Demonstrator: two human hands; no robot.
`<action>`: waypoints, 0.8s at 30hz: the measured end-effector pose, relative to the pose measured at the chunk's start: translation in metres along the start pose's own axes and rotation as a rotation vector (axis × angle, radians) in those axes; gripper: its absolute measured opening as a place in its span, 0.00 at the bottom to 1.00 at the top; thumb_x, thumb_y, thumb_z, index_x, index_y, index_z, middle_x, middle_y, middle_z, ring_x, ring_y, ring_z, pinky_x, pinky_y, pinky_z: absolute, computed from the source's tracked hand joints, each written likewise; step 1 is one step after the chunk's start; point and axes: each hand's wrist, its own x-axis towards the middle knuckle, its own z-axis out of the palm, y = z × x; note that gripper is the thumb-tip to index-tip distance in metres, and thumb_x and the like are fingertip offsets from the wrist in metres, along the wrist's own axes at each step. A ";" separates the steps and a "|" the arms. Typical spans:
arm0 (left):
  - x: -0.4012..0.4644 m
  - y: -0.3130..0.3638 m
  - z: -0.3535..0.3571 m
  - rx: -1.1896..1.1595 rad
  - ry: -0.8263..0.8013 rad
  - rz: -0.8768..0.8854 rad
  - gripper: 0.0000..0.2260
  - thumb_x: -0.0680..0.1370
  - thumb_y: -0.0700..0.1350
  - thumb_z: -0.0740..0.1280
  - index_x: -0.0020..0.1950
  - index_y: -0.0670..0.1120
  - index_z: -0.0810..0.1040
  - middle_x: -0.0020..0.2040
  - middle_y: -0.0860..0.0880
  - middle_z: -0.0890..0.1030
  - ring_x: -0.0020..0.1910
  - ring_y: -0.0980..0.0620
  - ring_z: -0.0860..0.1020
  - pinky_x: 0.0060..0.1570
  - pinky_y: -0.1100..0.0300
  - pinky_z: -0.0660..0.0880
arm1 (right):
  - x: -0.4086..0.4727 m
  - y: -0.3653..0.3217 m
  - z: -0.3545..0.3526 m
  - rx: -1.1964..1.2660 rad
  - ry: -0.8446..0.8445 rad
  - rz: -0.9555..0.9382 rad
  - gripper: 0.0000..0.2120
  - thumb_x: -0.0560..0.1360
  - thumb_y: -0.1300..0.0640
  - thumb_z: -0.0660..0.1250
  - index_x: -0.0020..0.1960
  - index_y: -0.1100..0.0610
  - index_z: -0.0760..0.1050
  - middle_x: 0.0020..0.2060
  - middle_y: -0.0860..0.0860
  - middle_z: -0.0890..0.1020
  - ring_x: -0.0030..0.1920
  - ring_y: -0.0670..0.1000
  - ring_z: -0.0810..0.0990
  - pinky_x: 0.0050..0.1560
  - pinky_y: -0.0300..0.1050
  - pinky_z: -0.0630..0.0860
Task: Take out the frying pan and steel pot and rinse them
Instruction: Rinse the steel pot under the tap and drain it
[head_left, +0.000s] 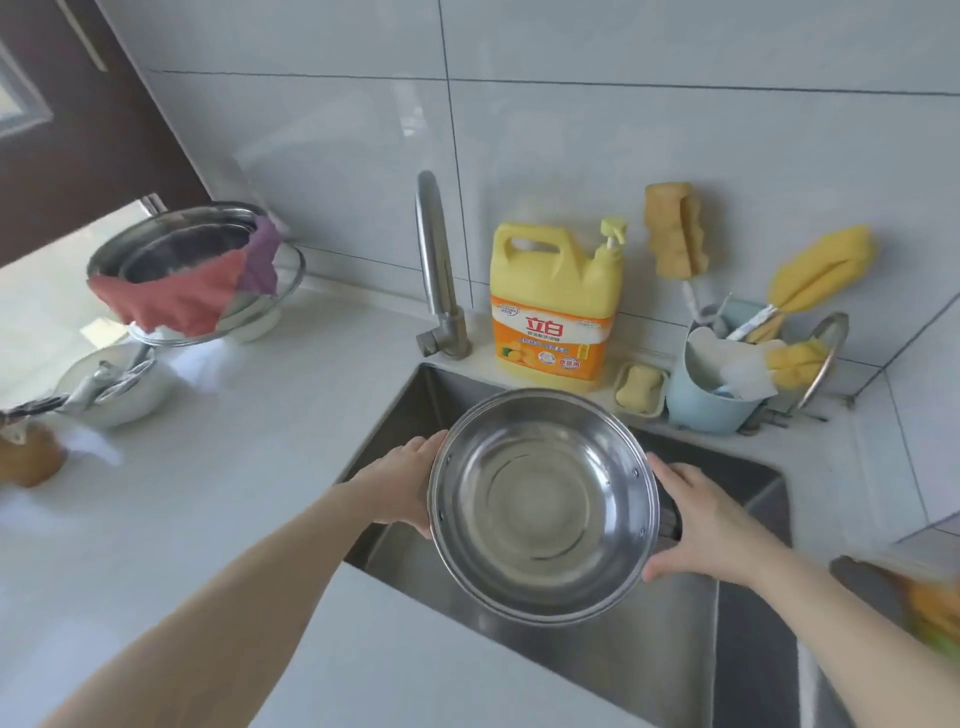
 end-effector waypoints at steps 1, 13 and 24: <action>0.011 -0.006 0.007 0.013 -0.019 -0.012 0.55 0.57 0.57 0.80 0.75 0.60 0.49 0.59 0.53 0.69 0.61 0.50 0.71 0.59 0.53 0.72 | 0.009 0.004 0.011 0.014 -0.010 0.024 0.68 0.50 0.33 0.78 0.78 0.43 0.39 0.73 0.45 0.55 0.73 0.47 0.59 0.71 0.45 0.63; 0.094 -0.094 0.100 0.190 -0.137 -0.102 0.56 0.65 0.57 0.76 0.78 0.51 0.40 0.67 0.51 0.66 0.61 0.50 0.70 0.54 0.57 0.74 | 0.096 0.037 0.121 0.018 -0.090 0.108 0.66 0.52 0.33 0.76 0.75 0.36 0.34 0.71 0.43 0.54 0.68 0.45 0.63 0.57 0.39 0.69; 0.123 -0.121 0.124 0.268 -0.227 -0.124 0.56 0.65 0.57 0.77 0.79 0.47 0.40 0.72 0.47 0.63 0.64 0.47 0.69 0.57 0.54 0.72 | 0.127 0.041 0.162 0.008 -0.139 0.110 0.67 0.52 0.29 0.75 0.74 0.37 0.31 0.67 0.47 0.60 0.67 0.48 0.63 0.62 0.41 0.69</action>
